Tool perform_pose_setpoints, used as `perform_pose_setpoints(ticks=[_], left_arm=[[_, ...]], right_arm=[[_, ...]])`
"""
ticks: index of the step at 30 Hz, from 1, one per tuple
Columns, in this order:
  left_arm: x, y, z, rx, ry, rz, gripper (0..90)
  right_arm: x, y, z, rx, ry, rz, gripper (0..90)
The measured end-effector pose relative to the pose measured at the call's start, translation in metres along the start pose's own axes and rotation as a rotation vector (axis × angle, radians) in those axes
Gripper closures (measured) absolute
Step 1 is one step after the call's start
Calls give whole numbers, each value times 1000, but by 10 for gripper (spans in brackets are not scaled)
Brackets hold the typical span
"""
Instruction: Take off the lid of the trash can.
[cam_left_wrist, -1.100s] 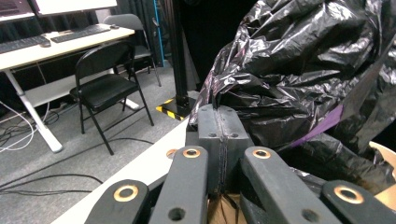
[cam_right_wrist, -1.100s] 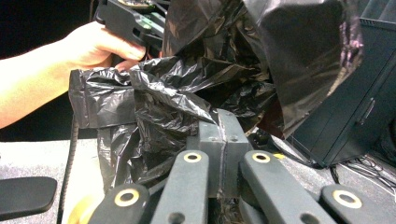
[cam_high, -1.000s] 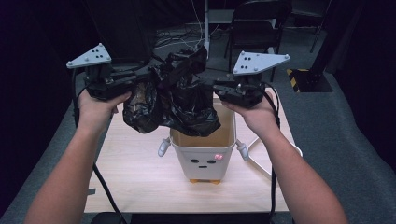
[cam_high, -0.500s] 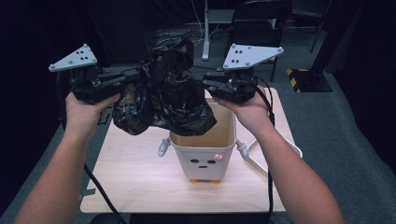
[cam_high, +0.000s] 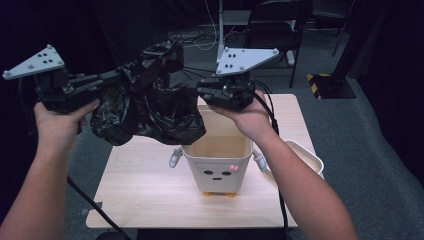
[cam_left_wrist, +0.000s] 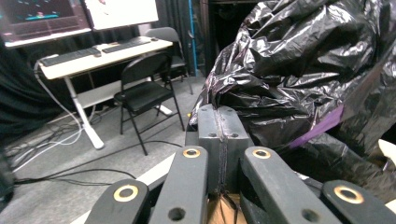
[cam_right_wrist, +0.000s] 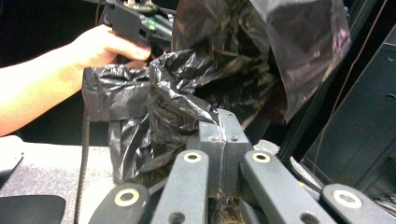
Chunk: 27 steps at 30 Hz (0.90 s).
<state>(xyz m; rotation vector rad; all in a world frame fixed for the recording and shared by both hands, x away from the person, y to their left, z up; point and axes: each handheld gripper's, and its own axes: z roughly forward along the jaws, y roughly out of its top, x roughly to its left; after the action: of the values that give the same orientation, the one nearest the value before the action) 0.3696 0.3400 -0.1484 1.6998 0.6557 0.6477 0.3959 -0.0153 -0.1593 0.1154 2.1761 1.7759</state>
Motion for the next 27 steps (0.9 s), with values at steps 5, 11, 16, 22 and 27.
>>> perform_pose_setpoints(ticks=[5,11,16,22,27], left_arm=[[3,3,-12,-9,23,4,898],[7,12,-23,-19,59,9,898],[6,22,-30,-46,80,19,898],[2,30,-35,-73,85,32,898],[3,32,-38,-81,88,33,898]], right_arm=[[0,-5,6,12,13,6,900],[-5,-17,7,33,14,32,900],[-7,-19,5,18,9,35,900],[-5,-13,2,6,6,27,900],[-3,-15,5,11,12,29,900]])
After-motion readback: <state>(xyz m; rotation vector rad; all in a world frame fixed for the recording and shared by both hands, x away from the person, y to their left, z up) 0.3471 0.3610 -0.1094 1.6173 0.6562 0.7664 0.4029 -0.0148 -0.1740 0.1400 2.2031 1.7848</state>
